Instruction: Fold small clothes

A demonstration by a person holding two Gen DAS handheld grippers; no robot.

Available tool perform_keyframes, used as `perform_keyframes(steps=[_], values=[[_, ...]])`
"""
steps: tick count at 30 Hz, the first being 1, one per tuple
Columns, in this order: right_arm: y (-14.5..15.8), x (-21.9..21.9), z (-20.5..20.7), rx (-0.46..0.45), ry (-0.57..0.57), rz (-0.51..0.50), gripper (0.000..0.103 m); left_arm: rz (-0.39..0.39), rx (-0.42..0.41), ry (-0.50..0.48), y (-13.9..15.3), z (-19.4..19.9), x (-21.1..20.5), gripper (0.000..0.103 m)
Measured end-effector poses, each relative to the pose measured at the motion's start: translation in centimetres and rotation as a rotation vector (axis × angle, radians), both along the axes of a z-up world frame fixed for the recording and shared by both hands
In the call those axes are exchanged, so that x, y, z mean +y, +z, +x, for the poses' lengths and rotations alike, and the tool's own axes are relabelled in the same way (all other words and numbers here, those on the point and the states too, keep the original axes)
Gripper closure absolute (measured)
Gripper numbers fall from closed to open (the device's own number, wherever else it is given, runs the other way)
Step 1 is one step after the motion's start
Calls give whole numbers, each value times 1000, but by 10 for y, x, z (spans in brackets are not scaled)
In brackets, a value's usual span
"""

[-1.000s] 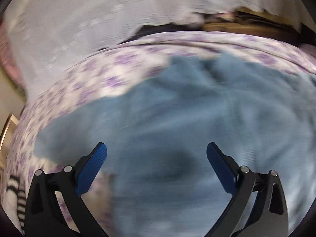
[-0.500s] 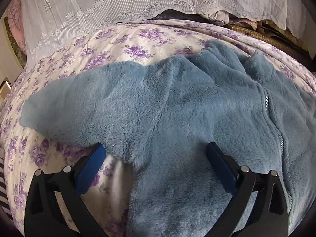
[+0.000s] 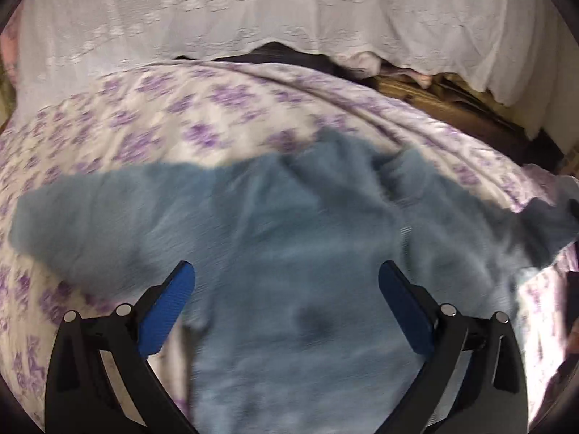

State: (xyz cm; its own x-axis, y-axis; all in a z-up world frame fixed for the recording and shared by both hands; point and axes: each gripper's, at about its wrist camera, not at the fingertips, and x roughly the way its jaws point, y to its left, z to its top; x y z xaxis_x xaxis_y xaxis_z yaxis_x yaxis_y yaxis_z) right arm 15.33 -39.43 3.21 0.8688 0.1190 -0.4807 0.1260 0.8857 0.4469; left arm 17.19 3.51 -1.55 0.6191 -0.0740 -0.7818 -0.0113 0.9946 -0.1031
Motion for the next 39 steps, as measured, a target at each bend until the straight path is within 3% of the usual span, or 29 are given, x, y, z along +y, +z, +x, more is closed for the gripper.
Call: perform_keyframes(steps=[3,7,9,13,16,18,23,31,34,38,39], values=[[2,16,9,7,24,5,93,-7,59,-50,-7,23,-24,4],[5,41,18,8,56,0,93,-64,83,-63,-41,43,-39,4],[5,56,23,14,77,-8,93,-18,96,-62,-56,46,-42,5],[4,78,28,15,110,1,93,-11,21,-107,-41,37,-47,5],[3,96,32,19,143,18,93,71,-37,-97,-32,30,-52,5],[3,110,34,18,169,21,93,90,-26,-94,-34,32,-51,4],[-5,140,36,26,231,23,93,38,24,-75,-41,39,-39,4],[-44,181,49,103,315,-35,93,-51,60,-6,-49,47,-16,4],[-53,185,53,124,335,-25,93,-26,51,-11,-49,45,-21,4],[-64,195,61,182,433,-18,82,27,49,-35,-51,43,-31,4],[-69,196,63,207,442,-11,72,41,49,-41,-52,43,-33,4]])
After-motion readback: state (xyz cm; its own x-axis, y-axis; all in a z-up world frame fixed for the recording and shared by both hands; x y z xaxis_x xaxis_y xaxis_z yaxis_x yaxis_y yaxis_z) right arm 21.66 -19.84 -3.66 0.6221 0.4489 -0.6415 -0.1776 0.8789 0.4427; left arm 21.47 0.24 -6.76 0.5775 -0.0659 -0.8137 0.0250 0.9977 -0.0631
